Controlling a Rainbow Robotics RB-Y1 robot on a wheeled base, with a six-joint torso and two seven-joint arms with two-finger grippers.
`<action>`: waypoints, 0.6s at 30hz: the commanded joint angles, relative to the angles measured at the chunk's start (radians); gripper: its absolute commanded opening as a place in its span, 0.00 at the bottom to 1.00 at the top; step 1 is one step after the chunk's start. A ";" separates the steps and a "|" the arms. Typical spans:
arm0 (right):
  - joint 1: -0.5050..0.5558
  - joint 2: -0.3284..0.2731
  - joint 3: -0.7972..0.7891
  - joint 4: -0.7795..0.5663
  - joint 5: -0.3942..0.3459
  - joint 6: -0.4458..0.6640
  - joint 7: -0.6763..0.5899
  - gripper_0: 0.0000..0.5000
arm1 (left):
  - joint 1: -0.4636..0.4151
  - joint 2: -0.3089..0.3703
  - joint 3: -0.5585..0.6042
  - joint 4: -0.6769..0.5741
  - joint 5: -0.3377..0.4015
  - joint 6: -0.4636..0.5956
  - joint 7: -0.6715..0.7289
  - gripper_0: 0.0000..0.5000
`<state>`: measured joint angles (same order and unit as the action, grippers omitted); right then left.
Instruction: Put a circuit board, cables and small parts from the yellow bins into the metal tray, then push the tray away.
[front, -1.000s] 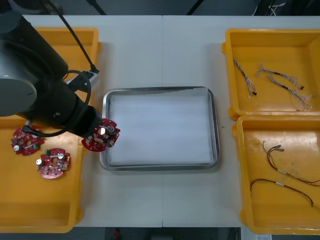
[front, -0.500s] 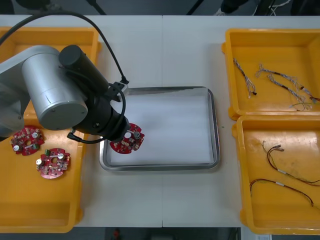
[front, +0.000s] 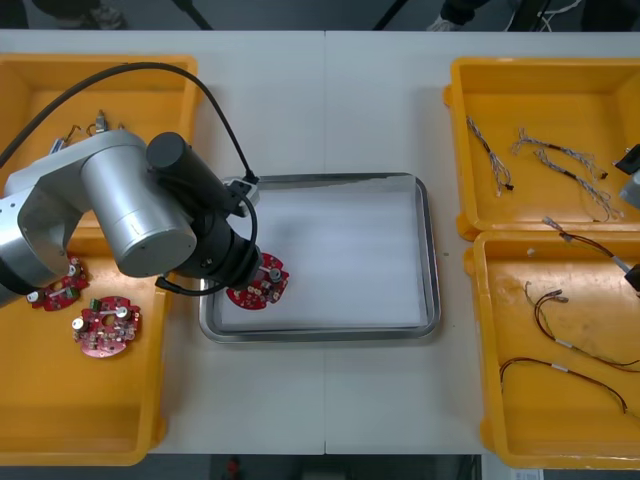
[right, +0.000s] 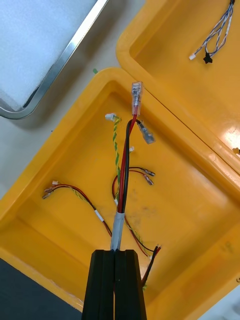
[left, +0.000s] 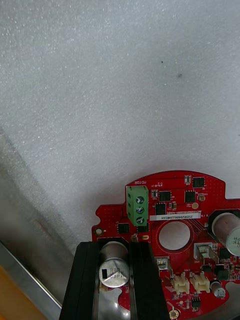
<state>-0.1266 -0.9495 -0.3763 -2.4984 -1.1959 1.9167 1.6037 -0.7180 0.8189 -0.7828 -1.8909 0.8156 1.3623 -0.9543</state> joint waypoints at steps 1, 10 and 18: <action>-0.024 -0.043 0.014 -0.020 -0.014 0.003 -0.030 0.00 | -0.041 -0.015 -0.009 -0.005 -0.006 -0.012 0.023 0.00; -0.028 -0.043 0.014 -0.008 -0.008 0.003 -0.025 0.00 | -0.041 -0.010 -0.009 -0.005 -0.001 -0.011 0.040 1.00; -0.036 -0.043 0.014 -0.008 -0.005 0.003 -0.024 0.00 | -0.041 -0.009 0.022 -0.025 0.011 0.023 0.045 1.00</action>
<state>-0.1315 -0.9533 -0.3747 -2.4979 -1.2005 1.9167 1.6037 -0.7190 0.8187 -0.7827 -1.8880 0.8184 1.3654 -0.9542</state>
